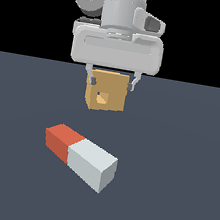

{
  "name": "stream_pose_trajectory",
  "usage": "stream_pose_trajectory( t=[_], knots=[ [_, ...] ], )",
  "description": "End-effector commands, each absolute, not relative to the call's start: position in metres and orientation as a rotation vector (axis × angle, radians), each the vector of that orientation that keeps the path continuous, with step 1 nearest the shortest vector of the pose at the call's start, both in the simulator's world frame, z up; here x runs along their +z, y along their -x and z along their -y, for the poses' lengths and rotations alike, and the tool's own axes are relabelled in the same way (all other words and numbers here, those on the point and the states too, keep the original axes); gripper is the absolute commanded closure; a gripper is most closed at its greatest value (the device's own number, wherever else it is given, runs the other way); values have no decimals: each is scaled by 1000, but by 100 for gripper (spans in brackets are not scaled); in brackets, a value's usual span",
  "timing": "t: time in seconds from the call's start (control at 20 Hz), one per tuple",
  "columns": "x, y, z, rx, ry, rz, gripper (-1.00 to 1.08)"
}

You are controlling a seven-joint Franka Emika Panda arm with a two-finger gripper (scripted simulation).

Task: Insert the peg into the horizontal hole in a box.

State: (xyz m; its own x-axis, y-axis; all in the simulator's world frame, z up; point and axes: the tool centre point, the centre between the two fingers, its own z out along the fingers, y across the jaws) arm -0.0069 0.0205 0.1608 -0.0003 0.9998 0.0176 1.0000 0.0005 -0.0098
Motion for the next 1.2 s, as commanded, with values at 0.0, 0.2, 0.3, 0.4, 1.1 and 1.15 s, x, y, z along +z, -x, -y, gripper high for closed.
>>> stream_pose_trajectory(
  t=[0.0, 0.2, 0.3, 0.4, 1.1, 1.15],
  knots=[
    [161, 7, -20, -9, 2207, 2208, -92],
    [160, 8, -19, -8, 2197, 2218, -92],
    [159, 8, -18, -8, 2185, 2231, -92],
    [157, 10, -16, -8, 2167, 2249, -92],
    [136, 23, 12, -6, 1891, 2491, -92],
    [134, 24, 15, -6, 1864, 2512, -92]
  ],
)
